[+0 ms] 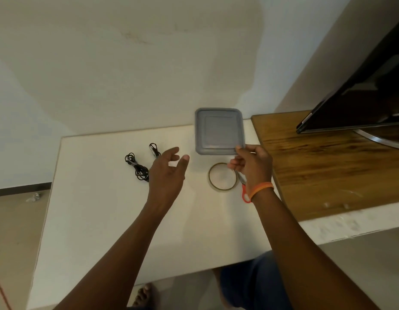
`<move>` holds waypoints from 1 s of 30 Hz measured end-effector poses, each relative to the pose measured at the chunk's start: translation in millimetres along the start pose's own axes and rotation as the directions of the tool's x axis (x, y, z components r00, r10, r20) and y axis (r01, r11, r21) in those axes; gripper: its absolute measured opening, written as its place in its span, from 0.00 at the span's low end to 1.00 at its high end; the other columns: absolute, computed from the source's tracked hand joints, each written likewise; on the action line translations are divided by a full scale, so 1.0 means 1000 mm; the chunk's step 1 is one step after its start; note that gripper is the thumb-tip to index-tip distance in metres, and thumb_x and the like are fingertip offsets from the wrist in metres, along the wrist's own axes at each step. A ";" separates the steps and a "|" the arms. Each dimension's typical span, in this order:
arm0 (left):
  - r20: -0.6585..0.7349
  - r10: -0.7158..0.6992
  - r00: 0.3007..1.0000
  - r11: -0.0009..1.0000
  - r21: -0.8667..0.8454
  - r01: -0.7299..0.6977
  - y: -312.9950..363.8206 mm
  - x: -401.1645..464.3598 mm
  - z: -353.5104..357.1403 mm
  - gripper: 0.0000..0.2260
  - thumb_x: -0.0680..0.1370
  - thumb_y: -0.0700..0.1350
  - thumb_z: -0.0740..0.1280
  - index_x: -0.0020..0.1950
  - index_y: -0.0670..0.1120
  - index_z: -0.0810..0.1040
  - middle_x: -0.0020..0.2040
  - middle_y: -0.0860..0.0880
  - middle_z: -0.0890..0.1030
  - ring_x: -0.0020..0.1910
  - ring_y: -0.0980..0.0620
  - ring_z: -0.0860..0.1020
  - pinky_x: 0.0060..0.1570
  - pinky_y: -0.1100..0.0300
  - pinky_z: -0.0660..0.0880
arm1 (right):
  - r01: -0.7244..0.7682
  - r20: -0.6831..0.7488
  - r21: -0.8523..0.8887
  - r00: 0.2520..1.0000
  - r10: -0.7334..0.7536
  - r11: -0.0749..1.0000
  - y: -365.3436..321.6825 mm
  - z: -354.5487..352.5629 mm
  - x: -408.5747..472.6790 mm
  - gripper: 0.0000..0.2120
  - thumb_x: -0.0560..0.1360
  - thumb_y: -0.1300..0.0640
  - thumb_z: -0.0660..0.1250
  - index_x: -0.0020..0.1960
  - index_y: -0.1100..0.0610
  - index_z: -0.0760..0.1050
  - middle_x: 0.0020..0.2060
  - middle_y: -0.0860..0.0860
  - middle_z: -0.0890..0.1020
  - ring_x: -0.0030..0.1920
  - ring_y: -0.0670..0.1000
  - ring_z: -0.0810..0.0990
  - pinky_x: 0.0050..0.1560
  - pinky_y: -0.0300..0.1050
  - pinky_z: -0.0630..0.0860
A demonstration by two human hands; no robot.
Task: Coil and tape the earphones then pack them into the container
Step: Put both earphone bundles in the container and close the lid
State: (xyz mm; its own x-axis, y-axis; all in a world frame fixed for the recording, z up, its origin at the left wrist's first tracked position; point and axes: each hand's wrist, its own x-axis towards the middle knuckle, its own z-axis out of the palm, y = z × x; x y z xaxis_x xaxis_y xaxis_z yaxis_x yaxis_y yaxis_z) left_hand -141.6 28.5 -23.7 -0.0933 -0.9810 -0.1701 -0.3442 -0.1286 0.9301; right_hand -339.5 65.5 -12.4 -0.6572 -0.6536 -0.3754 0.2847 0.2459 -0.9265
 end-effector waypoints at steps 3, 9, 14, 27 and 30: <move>-0.010 -0.041 0.999 0.994 -0.098 0.040 0.001 -0.011 -0.021 0.25 0.74 0.61 0.70 0.69 0.58 0.72 0.57 0.51 0.80 0.47 0.55 0.83 0.50 0.48 0.82 | -0.022 0.260 -0.123 0.964 0.054 0.992 0.000 0.002 -0.033 0.02 0.75 0.66 0.69 0.47 0.61 0.77 0.31 0.56 0.80 0.30 0.53 0.79 0.40 0.55 0.83; -0.056 -0.295 0.954 0.955 -0.024 0.294 -0.029 -0.072 -0.051 0.26 0.73 0.42 0.75 0.69 0.49 0.72 0.50 0.46 0.81 0.51 0.47 0.81 0.50 0.46 0.81 | -0.105 0.366 -0.462 0.882 0.297 0.880 0.027 -0.007 -0.079 0.08 0.74 0.65 0.71 0.50 0.65 0.73 0.33 0.61 0.80 0.29 0.56 0.79 0.34 0.53 0.83; 0.001 -0.343 0.939 0.933 0.114 0.341 -0.043 -0.107 -0.050 0.20 0.70 0.41 0.77 0.59 0.44 0.76 0.43 0.45 0.83 0.43 0.47 0.82 0.47 0.48 0.82 | -0.005 0.250 -0.667 0.941 0.230 0.745 0.049 -0.021 -0.108 0.09 0.72 0.64 0.74 0.51 0.65 0.79 0.39 0.62 0.83 0.32 0.55 0.83 0.37 0.50 0.84; -0.009 -0.301 0.954 0.893 0.350 0.285 -0.049 -0.111 -0.062 0.30 0.56 0.49 0.82 0.51 0.37 0.76 0.51 0.40 0.77 0.49 0.43 0.79 0.40 0.56 0.77 | 0.064 0.176 -0.781 0.977 0.122 0.621 0.056 -0.010 -0.131 0.09 0.64 0.64 0.80 0.38 0.65 0.81 0.35 0.59 0.84 0.37 0.57 0.85 0.41 0.54 0.84; 0.032 -0.324 0.946 0.879 0.379 0.289 -0.053 -0.099 -0.065 0.34 0.51 0.60 0.77 0.47 0.38 0.78 0.43 0.41 0.81 0.41 0.46 0.82 0.34 0.58 0.79 | -0.012 0.163 -0.768 0.963 0.213 0.640 0.051 -0.010 -0.125 0.11 0.63 0.63 0.80 0.39 0.66 0.81 0.36 0.59 0.84 0.39 0.57 0.86 0.45 0.53 0.84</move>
State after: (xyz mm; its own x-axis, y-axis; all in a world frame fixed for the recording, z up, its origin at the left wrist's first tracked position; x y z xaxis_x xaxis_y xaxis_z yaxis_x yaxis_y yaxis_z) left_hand -52.9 122.6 -35.2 -0.0063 -0.8813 -0.4724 -0.6833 -0.3412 0.6456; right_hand -249.3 166.8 -12.5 -0.4591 -0.6939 -0.5548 -0.3460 0.7148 -0.6077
